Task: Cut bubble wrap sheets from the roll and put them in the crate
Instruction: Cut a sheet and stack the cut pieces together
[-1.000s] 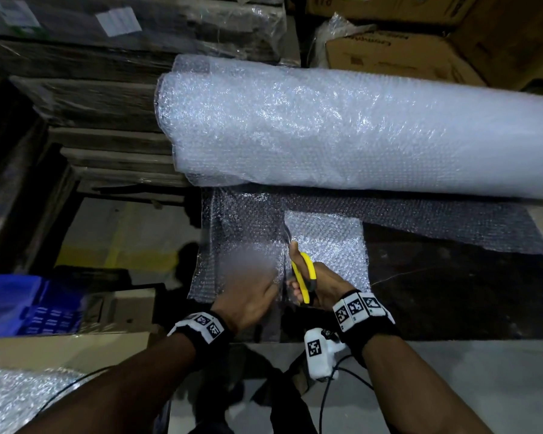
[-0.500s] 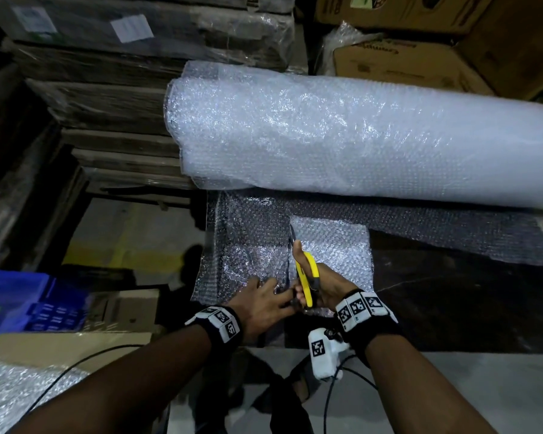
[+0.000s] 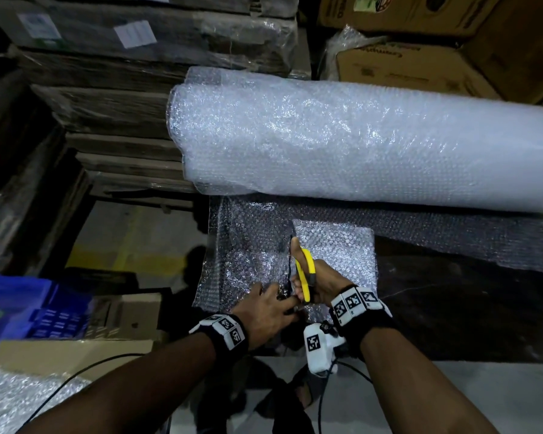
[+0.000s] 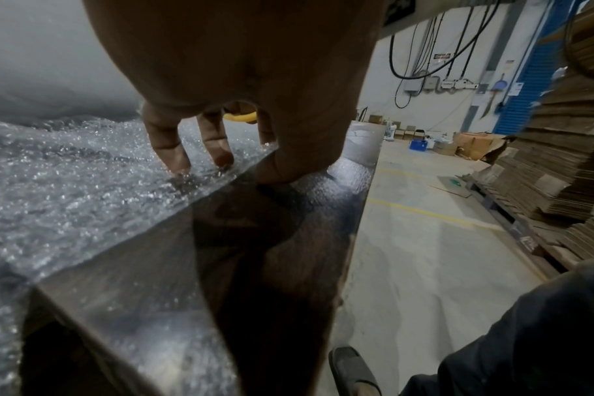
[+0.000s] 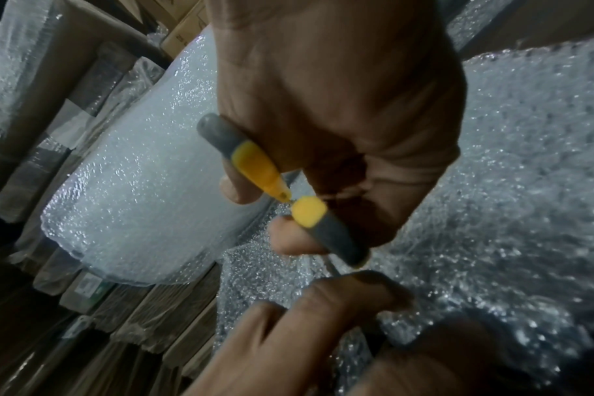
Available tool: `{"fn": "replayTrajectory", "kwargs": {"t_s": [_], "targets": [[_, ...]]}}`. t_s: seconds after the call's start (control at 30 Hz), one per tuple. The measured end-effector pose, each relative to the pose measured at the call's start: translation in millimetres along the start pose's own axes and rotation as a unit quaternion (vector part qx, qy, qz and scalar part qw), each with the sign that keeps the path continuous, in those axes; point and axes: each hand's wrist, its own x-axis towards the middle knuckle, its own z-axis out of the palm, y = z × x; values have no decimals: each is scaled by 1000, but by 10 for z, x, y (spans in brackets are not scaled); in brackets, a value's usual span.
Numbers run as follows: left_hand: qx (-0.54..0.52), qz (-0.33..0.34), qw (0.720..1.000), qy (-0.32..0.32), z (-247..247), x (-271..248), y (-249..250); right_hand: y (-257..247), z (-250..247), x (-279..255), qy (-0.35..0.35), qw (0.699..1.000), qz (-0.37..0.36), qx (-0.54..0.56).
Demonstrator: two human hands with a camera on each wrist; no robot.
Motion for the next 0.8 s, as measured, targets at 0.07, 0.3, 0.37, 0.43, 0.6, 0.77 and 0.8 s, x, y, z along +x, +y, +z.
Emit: {"fn": "replayTrajectory", "kwargs": {"t_s": [0.07,0.3,0.37,0.43,0.6,0.77,0.8], "targets": [[-14,-1,1000,0,13,20,-9,-1,7,25,15,1000,-6,8],[-26,-7,1000,-14,46,42,-2,-88,48,54,3,1000,-2,23],[-28,-8,999,-14,18,34,5,-110,23,57,2,1000,-2,14],[-32,-7,999,-13,-24,22,13,-134,6,39,4,1000,-7,8],[-38,-4,999,-14,-66,-1,19,-127,19,24,1,1000,-2,24],[-39,-2,999,2,-7,22,6,-97,33,20,6,998,-27,64],[-39,-1,999,7,-3,24,7,-93,36,14,10,998,-27,64]]}}
